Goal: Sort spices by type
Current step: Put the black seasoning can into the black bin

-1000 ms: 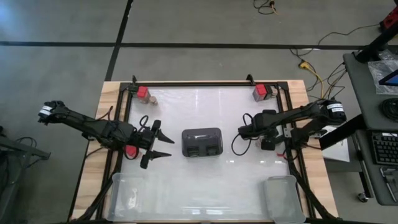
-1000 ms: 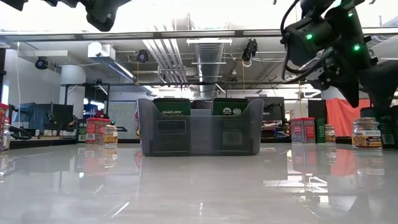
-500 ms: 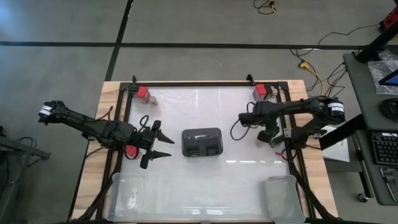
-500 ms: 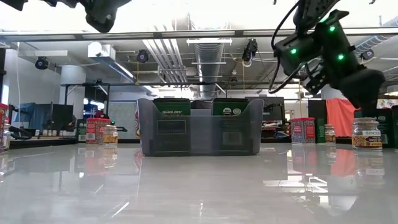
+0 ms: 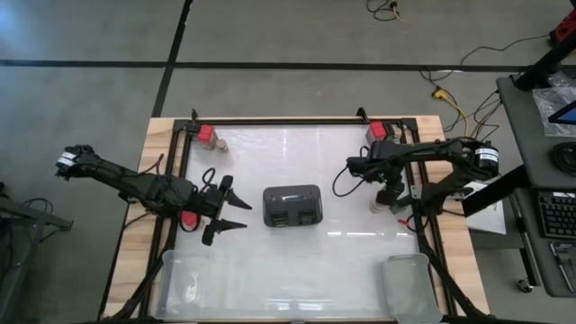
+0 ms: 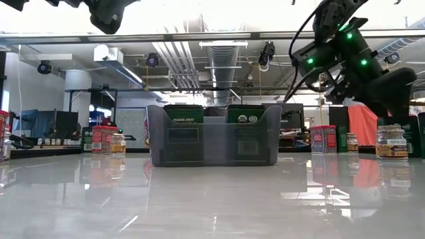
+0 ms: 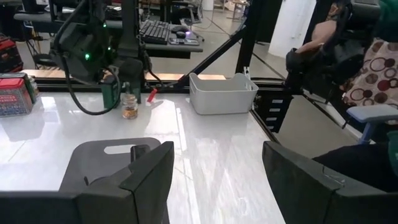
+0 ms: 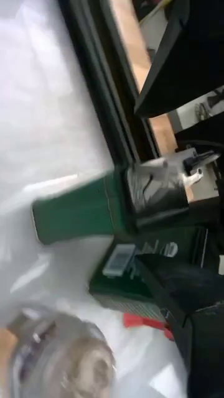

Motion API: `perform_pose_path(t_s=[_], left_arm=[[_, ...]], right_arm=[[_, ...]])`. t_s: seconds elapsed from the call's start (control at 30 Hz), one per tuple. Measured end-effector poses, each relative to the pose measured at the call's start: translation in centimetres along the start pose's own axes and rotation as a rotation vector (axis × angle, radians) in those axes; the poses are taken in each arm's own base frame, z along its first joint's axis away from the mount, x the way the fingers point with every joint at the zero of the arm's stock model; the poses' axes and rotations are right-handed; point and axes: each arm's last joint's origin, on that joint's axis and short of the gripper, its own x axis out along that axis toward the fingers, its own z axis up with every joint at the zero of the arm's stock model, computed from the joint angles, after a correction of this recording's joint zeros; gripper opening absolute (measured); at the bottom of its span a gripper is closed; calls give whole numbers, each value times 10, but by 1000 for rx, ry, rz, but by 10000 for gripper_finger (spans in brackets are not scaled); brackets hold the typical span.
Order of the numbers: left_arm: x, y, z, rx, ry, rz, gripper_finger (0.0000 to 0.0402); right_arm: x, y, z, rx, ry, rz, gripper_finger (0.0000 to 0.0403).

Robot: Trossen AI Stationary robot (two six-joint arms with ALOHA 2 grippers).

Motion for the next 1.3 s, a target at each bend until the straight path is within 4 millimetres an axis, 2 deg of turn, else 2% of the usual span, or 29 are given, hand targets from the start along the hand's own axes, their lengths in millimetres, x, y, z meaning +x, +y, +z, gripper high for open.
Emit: perform_pose_path(t_s=[0.23,0.67,0.97,1.3], left_arm=[[0,-2,0,-6,-2,-12,230],[0,-2,0,-20,-1,-12,230],[0,-2,0,-20,0,-11,230],[0,-2,0,-34,1,-11,230]], right_arm=[[15,2,-4,-51,50,5,312],[12,-2,1,-63,-28,15,210],[8,-13,-7,-1,-69,65,166],[12,-12,-9,-10,-55,106,138]])
